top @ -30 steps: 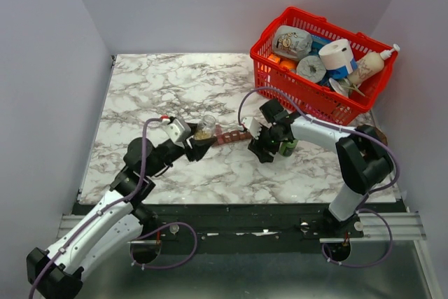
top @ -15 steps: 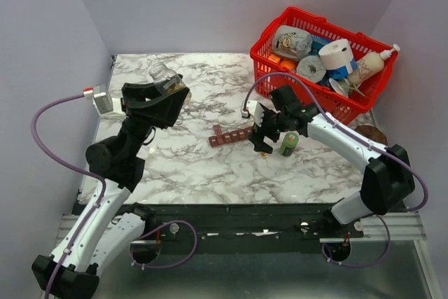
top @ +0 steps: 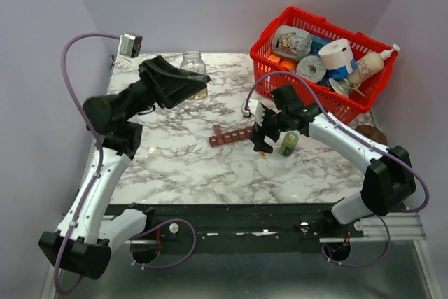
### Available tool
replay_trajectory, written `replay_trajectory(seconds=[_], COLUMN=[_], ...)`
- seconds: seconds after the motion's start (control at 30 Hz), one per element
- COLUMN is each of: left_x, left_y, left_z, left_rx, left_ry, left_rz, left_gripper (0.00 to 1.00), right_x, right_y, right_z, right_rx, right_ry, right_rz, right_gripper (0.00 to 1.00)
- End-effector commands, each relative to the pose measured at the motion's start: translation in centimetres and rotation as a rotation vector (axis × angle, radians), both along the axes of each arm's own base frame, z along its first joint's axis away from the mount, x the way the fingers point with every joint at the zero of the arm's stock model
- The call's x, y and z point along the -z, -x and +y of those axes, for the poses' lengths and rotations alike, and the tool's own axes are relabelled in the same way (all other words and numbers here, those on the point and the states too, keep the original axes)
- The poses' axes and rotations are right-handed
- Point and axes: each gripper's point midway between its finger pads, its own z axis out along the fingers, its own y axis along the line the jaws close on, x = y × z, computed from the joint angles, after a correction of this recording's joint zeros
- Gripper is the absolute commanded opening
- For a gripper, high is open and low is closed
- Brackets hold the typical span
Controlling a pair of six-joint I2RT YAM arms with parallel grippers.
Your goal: Sort the pills into containers
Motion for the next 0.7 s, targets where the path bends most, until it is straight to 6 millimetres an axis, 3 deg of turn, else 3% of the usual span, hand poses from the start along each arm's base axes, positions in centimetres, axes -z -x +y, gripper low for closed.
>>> replay_trajectory(seconds=[0.0, 0.03, 0.07, 0.2, 0.27, 0.3, 0.33, 0.37, 0.4, 0.47, 0.63, 0.67], left_x=[7.8, 10.3, 13.3, 19.2, 20.8, 22.6, 21.9, 21.0, 23.6, 23.6, 30.8, 31.1], left_y=[-5.0, -6.3, -6.1, -6.2, -6.4, -6.3, -5.4, -6.2, -6.1, -6.2, -7.6, -8.8], left_z=[1.5, 1.9, 2.8, 3.3, 3.6, 3.6, 3.5, 3.3, 3.4, 3.2, 3.0, 3.3], left_rx=[-0.361, -0.387, -0.4, -0.342, -0.332, -0.317, -0.315, -0.369, -0.361, -0.391, -0.28, -0.332], left_ry=[-0.564, -0.669, -0.808, -0.978, -1.027, -1.043, -1.021, -0.979, -0.992, -0.956, -1.067, -1.083], left_rz=[0.189, 0.233, 0.25, 0.256, 0.203, 0.18, 0.04, -0.073, -0.085, -0.18, -0.032, -0.103], left_gripper=[0.0, 0.0, 0.0, 0.0, 0.0, 0.0, 0.0, 0.0, 0.0, 0.0, 0.0, 0.0], right_x=[-1.3, -1.3, -1.3, -1.6, -1.7, -1.8, -1.9, -1.9, -1.9, -2.1, -2.6, -2.8], right_y=[0.1, 0.1, 0.1, 0.1, 0.2, 0.2, 0.1, 0.2, 0.2, 0.2, 0.4, 0.4], right_z=[-0.1, -0.1, 0.0, 0.1, 0.0, 0.0, 0.0, -0.1, 0.0, 0.0, -0.1, -0.2], right_rx=[0.002, 0.004, 0.003, 0.004, 0.004, 0.003, 0.004, 0.005, 0.004, 0.006, 0.01, 0.005], right_ry=[-0.036, -0.035, -0.038, -0.048, -0.052, -0.055, -0.057, -0.059, -0.061, -0.069, -0.092, -0.097], right_rz=[-0.016, -0.016, -0.014, -0.014, -0.014, -0.018, -0.019, -0.016, -0.018, -0.016, -0.001, -0.008], right_gripper=[1.0, 1.0, 1.0, 1.0, 1.0, 1.0, 1.0, 1.0, 1.0, 1.0, 1.0, 1.0])
